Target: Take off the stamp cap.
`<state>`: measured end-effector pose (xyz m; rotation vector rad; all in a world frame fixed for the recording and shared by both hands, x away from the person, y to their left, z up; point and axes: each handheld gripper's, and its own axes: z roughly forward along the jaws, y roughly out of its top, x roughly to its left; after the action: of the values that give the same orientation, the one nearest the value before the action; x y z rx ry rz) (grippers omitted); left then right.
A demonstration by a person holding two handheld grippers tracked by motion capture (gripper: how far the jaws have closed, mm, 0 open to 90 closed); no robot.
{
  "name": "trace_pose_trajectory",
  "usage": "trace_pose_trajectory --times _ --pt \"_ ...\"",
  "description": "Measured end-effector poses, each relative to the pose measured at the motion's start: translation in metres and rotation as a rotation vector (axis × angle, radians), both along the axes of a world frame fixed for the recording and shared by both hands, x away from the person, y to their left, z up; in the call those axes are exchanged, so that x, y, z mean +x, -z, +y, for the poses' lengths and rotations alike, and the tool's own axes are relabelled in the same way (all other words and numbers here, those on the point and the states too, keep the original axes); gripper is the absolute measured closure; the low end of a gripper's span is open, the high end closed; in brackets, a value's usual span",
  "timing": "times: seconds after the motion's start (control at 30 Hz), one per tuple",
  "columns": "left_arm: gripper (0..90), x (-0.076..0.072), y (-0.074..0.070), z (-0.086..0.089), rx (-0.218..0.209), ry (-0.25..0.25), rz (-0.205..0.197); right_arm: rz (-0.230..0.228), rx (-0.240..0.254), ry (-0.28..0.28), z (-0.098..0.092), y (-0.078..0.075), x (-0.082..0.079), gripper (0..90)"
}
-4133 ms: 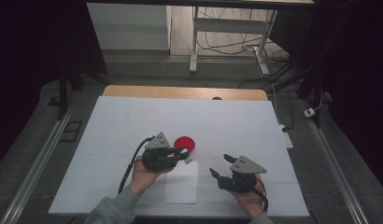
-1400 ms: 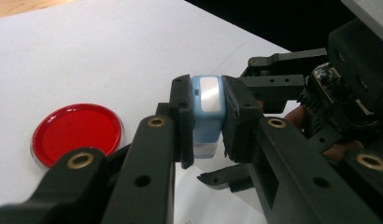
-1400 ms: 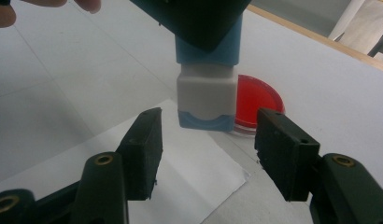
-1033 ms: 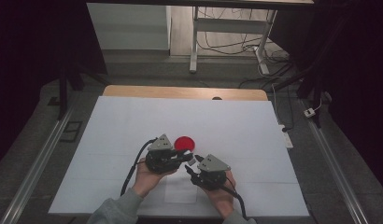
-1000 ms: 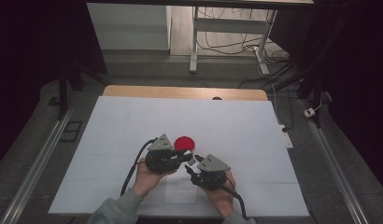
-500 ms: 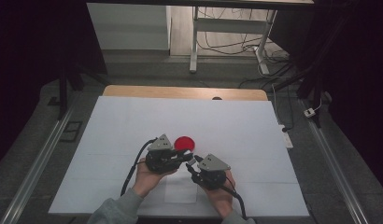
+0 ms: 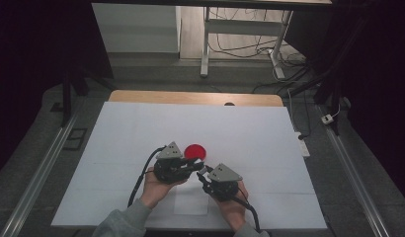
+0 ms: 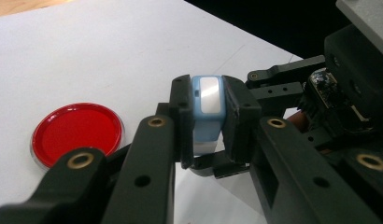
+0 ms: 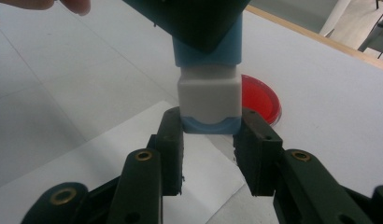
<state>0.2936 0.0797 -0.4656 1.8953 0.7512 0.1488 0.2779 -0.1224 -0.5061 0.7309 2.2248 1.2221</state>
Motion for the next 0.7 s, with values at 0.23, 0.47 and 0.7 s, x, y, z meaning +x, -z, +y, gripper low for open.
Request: trace_pose_trajectory --times 0.23,0.47,0.7 --pt "75.6 0.0001 0.0006 -0.0004 0.002 0.001 0.002 -0.001 -0.006 -0.001 0.0001 0.0002 0.0 63.7" --pt "75.7 0.0004 0.0015 -0.001 0.006 0.001 0.005 0.008 -0.008 -0.006 0.0005 0.0007 0.0002 64.0" --pt "75.7 0.0011 0.0026 -0.0014 0.01 0.002 0.01 0.013 -0.012 -0.007 0.0008 0.0014 0.0005 64.5"
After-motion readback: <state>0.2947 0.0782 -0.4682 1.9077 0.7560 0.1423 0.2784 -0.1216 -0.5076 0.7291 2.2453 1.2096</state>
